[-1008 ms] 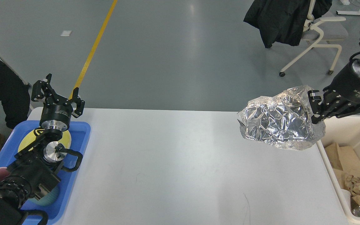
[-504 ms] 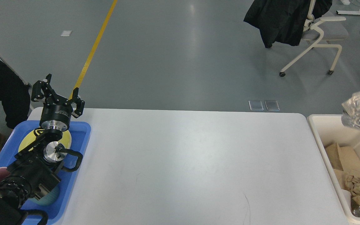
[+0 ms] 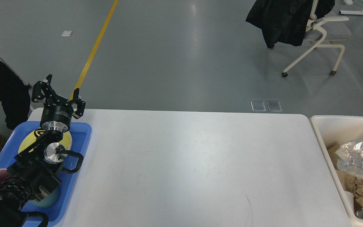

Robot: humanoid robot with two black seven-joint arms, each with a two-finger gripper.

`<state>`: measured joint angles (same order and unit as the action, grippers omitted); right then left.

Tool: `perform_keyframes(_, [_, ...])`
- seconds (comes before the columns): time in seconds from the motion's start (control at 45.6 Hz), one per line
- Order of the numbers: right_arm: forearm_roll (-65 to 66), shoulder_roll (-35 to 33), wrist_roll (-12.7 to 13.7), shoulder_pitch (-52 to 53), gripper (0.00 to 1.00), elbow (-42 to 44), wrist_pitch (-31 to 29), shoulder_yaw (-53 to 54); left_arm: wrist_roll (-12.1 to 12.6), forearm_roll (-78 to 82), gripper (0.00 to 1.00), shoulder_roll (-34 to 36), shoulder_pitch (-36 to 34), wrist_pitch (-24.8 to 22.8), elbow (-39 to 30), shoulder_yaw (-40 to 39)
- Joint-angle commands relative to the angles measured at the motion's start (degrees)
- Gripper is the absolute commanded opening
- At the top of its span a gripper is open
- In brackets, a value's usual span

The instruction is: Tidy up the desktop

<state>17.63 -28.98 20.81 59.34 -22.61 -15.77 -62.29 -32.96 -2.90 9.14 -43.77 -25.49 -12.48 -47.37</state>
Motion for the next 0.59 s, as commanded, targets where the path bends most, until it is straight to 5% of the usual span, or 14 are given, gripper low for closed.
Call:
perform_keyframes(0.0, [-0.05, 1.29, -0.07, -2.12, 0.00, 0.99, 0.74, 1.20, 0.00, 0.00, 0.96, 0.00, 0.00, 0.00, 0.00, 0.00])
perform_keyframes(0.11, [-0.05, 1.20, -0.07, -1.77, 0.06, 0.99, 1.62, 2.70, 0.00, 0.00, 0.96, 0.00, 0.00, 0.00, 0.00, 0.00])
perform_keyframes(0.219, [-0.14, 1.03, -0.07, -0.80, 0.76, 1.43, 5.04, 2.97, 0.00, 0.00, 0.96, 0.00, 0.00, 0.00, 0.00, 0.00])
perform_keyframes(0.285, [-0.23, 0.94, -0.07, -0.71, 1.00, 1.69, 6.54, 3.05, 0.00, 0.00, 0.96, 0.00, 0.00, 0.00, 0.00, 0.00])
perform_keyframes(0.57, [-1.28, -0.11, 0.11, 1.04, 1.00, 6.69, 6.19, 6.56, 0.00, 0.00, 0.96, 0.00, 0.00, 0.00, 0.00, 0.00])
